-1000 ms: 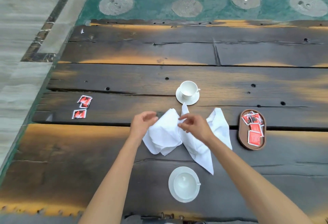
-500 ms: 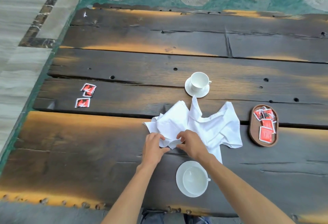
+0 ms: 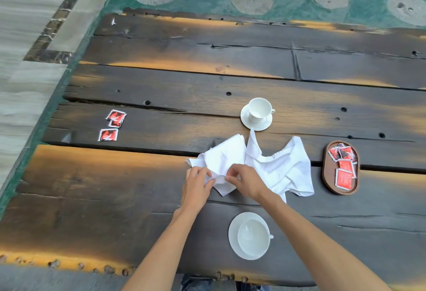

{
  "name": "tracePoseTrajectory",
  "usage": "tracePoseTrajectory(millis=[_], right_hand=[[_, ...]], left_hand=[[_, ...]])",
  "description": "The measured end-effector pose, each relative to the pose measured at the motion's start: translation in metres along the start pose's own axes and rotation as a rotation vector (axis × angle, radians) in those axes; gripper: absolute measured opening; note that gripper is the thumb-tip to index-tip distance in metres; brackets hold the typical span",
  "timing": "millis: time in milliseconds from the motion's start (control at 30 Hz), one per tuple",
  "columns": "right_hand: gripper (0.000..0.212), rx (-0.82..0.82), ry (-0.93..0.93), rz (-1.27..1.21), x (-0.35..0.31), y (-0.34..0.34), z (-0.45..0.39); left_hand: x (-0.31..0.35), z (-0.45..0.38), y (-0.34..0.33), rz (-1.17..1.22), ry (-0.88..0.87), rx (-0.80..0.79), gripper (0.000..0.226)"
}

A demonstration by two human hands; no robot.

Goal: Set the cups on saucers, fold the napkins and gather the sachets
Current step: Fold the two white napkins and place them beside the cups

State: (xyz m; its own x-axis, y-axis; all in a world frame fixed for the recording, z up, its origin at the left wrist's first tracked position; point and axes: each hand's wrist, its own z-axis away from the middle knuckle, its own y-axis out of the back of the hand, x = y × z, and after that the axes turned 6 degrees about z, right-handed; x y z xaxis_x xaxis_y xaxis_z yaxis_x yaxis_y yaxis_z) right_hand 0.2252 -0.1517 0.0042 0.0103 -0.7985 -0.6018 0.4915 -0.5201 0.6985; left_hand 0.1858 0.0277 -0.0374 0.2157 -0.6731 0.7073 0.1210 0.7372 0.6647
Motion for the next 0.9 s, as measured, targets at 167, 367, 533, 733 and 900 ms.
tracePoseTrajectory(millis=[167, 367, 533, 733, 900], right_hand=[[0.009, -0.032, 0.055, -0.146, -0.019, 0.037, -0.007], [0.005, -0.049, 0.156, -0.192, -0.054, 0.087, -0.017], [0.008, 0.046, 0.209, -0.312, -0.089, 0.128, -0.021], [0.016, -0.043, 0.301, -0.116, -0.113, 0.170, -0.017], [0.025, 0.081, 0.305, 0.134, -0.123, 0.187, -0.018]], left_hand=[[0.016, -0.008, 0.039, 0.076, -0.124, -0.050, 0.012], [0.050, -0.021, 0.094, 0.210, -0.130, -0.001, 0.012], [0.099, -0.036, 0.150, 0.279, -0.229, 0.066, 0.009], [0.150, -0.042, 0.217, 0.292, -0.305, 0.004, 0.009], [0.164, -0.043, 0.260, 0.144, -0.354, -0.070, 0.009]])
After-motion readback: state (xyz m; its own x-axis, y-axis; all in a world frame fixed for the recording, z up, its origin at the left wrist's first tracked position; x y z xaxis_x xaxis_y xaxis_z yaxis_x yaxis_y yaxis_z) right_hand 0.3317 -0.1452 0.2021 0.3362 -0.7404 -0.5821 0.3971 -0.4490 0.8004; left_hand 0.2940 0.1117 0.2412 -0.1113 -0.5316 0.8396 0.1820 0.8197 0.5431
